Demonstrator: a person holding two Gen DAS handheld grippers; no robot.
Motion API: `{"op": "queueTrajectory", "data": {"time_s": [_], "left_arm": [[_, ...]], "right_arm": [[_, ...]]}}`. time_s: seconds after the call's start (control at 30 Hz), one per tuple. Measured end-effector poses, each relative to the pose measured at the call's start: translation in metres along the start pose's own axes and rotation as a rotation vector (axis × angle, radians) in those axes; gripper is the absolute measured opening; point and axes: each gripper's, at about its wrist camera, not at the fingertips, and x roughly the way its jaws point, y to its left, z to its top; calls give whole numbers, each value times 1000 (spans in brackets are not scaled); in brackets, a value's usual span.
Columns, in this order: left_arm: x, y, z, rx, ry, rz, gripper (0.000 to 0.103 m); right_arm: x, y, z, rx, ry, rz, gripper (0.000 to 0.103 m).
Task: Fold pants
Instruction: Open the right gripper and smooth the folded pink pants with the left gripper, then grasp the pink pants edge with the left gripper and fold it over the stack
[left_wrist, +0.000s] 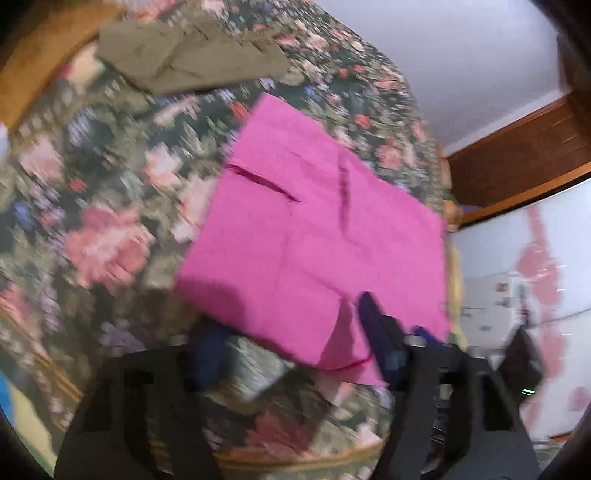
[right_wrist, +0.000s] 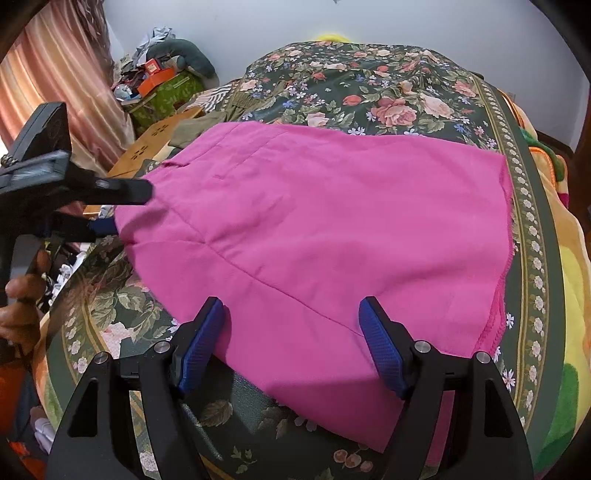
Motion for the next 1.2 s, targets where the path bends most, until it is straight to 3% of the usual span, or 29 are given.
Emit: {"op": "queueTrajectory", "data": {"time_s": [0.1,0.3,0.37,0.6,0.77,0.9,1.03,1.2], "left_arm": [[1,-3,0,23,-40,74,34],[-8,-6,-4,62,-104,112,18],[-15,-8,-7,86,-127,126,16],[-47,-7,-29,196,-237,285,15],[-69,0,-47,268,-328,417,15],[-79,-6,-45,310,-366,423,14],[-86,-40,-43,424,-424,437,13],[-93,-90,-38,554,-442,324,12]], "right_arm": [[0,0,-1,-1,-5,0,74],[-1,0,0,-1,-5,-3,74],[-4,-1,2,6,-3,-5,74],[-23,-14,-1,94,-43,-13,74],[-19,-14,-12,51,-4,-73,74],[-19,-8,-17,1,-22,-103,74],[-18,-11,-17,10,-25,-92,74],[-20,-12,-17,16,-22,-85,74]]}}
